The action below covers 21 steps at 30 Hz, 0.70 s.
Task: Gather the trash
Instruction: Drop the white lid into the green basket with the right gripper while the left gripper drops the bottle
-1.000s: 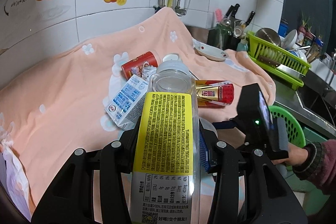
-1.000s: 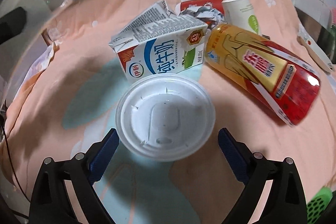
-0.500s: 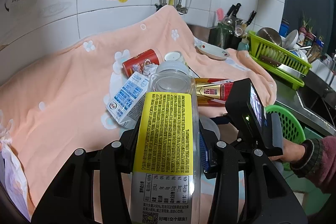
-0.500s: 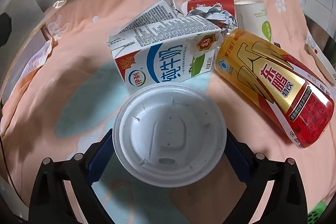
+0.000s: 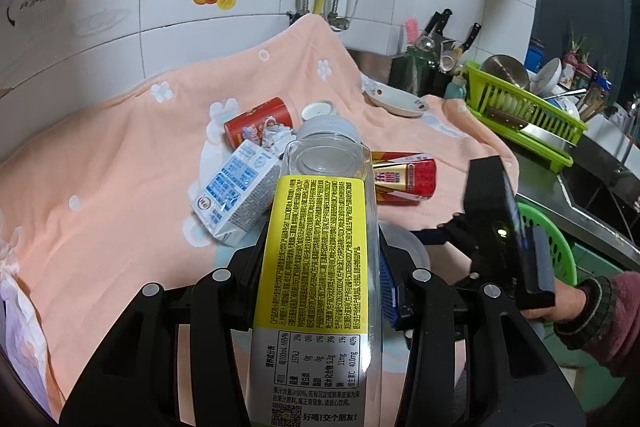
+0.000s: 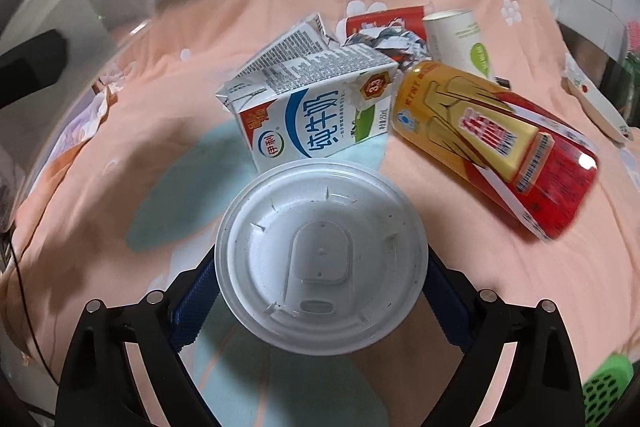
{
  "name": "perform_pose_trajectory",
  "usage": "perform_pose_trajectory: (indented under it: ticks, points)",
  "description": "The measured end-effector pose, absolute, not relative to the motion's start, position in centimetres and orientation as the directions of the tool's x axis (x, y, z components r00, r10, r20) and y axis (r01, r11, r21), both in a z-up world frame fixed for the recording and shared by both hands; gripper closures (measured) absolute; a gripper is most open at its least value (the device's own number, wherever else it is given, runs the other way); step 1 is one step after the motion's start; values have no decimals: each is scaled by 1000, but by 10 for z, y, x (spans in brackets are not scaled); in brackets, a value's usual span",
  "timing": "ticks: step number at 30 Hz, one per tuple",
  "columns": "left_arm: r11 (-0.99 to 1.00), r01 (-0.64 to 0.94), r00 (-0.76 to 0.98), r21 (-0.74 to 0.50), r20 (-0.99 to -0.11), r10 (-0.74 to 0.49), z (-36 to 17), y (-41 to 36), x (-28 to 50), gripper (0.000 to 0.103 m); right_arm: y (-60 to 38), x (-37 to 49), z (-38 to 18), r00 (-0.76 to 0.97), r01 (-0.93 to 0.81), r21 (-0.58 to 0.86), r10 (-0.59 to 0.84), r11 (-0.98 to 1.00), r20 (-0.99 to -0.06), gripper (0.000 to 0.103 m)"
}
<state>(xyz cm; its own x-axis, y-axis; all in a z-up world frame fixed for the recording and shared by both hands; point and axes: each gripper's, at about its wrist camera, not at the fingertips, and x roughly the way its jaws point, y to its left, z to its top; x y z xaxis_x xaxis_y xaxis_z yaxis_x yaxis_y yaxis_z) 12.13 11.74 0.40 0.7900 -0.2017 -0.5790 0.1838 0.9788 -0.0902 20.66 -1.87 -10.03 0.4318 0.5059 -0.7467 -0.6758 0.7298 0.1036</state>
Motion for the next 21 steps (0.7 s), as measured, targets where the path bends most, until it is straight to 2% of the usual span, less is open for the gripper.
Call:
perform_pose_trajectory:
  ticks: [11, 21]
  points:
    - [951, 289, 769, -109, -565, -298, 5, 68, 114, 58, -95, 161, -78, 533, -583, 100, 473, 806, -702, 13]
    - [889, 437, 682, -135, -595, -425, -12, -14, 124, 58, -188, 127, -90, 617, -413, 68, 334, 908, -712, 13]
